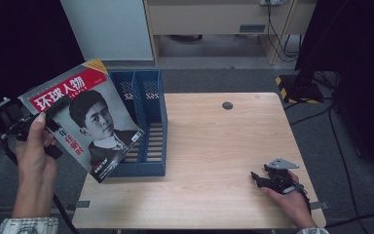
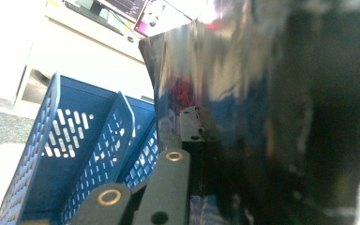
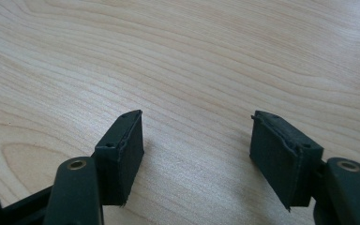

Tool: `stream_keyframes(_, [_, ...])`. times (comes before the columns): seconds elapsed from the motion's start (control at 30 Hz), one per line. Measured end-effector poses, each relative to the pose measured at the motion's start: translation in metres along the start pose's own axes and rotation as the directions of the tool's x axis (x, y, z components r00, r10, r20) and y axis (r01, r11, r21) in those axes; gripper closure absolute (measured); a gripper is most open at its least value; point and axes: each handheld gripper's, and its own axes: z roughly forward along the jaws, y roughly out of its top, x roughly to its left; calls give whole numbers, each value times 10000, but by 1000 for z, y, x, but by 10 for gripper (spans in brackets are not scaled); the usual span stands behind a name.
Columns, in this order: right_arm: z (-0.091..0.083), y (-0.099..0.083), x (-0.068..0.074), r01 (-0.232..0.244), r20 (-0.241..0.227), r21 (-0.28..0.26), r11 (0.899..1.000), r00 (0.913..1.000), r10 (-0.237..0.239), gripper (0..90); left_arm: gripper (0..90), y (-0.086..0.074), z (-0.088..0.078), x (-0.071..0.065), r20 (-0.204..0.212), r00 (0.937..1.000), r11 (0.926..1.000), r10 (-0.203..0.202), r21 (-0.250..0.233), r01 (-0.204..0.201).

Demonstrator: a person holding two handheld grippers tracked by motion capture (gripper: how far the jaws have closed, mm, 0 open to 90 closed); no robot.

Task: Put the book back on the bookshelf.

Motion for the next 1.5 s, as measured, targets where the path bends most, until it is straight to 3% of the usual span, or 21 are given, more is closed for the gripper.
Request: stream_keyframes(1.5, [0,0,0,-10,7,0,10000,10000,10,351,867,15,-46,27,-605,9980,9979,-178,-632,139])
